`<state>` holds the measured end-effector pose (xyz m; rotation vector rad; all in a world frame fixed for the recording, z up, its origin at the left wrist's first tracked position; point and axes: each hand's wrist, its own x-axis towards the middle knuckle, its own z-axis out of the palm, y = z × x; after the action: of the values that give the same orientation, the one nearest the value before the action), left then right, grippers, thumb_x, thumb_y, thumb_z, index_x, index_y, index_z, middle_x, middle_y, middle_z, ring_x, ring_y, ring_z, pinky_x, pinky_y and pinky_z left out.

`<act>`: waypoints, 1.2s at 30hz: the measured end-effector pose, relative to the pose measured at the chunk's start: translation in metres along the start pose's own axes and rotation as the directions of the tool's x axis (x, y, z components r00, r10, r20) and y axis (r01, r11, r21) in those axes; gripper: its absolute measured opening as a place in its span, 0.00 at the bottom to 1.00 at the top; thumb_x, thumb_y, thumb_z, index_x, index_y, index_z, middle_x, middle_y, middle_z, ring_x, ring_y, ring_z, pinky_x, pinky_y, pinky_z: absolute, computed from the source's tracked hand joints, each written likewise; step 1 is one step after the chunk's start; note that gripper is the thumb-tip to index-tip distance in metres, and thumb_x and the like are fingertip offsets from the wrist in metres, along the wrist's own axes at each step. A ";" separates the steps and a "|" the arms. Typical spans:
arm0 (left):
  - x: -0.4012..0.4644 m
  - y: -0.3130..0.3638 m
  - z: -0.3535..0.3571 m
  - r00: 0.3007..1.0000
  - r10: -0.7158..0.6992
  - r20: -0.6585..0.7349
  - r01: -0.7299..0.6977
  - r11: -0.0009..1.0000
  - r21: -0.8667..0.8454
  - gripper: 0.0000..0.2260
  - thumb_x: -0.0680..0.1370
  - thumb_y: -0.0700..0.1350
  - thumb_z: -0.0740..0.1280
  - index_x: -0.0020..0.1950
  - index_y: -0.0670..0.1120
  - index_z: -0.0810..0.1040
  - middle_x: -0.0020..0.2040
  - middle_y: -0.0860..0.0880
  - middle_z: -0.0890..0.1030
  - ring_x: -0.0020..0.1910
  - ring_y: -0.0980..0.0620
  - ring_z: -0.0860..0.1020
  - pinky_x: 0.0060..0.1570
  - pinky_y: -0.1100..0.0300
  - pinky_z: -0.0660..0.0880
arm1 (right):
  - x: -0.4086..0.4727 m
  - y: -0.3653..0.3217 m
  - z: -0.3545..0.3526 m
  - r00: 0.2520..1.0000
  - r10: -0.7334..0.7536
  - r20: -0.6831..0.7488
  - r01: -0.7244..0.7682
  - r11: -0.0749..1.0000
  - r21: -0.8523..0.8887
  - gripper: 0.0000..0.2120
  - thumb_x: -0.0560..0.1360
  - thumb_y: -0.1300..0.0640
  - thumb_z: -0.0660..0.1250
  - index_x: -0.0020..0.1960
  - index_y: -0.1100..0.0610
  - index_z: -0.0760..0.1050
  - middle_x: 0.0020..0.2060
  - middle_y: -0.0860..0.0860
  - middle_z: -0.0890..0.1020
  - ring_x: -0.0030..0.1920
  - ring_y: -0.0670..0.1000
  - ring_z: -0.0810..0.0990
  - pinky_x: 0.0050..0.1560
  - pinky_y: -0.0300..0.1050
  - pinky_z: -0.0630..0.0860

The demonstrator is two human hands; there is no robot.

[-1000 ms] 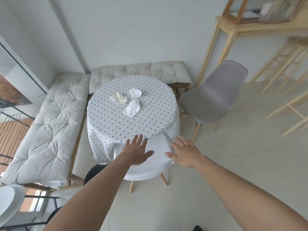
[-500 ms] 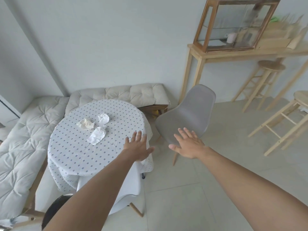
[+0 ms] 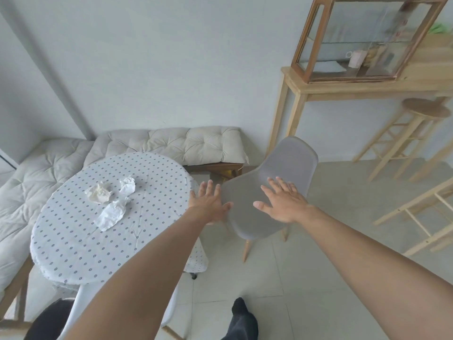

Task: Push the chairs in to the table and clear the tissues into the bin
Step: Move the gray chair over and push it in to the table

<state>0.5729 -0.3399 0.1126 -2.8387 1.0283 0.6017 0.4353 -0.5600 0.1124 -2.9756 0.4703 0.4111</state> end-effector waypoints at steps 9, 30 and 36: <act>0.152 0.019 -0.024 0.994 -0.098 0.052 0.099 0.995 -0.016 0.37 0.83 0.68 0.47 0.85 0.48 0.41 0.85 0.44 0.39 0.84 0.43 0.38 0.80 0.35 0.44 | 0.135 0.082 -0.037 0.996 -0.067 0.061 0.071 0.995 -0.069 0.42 0.79 0.26 0.43 0.84 0.51 0.50 0.84 0.54 0.44 0.83 0.57 0.38 0.81 0.64 0.42; 0.309 0.151 -0.039 0.752 -0.634 0.184 0.658 0.703 -0.270 0.38 0.83 0.68 0.49 0.84 0.48 0.39 0.85 0.44 0.40 0.84 0.42 0.39 0.80 0.33 0.44 | 0.409 0.250 -0.080 0.725 -0.647 0.236 0.687 0.700 -0.194 0.42 0.79 0.26 0.42 0.83 0.52 0.53 0.84 0.55 0.48 0.83 0.58 0.41 0.81 0.64 0.45; 0.320 0.225 -0.045 0.665 -0.731 0.154 0.733 0.599 -0.321 0.39 0.83 0.69 0.48 0.84 0.48 0.39 0.85 0.44 0.39 0.84 0.42 0.38 0.80 0.34 0.43 | 0.433 0.288 -0.092 0.616 -0.744 0.260 0.788 0.585 -0.192 0.42 0.79 0.26 0.42 0.83 0.52 0.53 0.84 0.55 0.47 0.83 0.57 0.41 0.81 0.63 0.44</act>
<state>0.6712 -0.7161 0.0486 -3.1513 -0.3724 0.7341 0.7642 -0.9709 0.0631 -2.9757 -0.9858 0.6224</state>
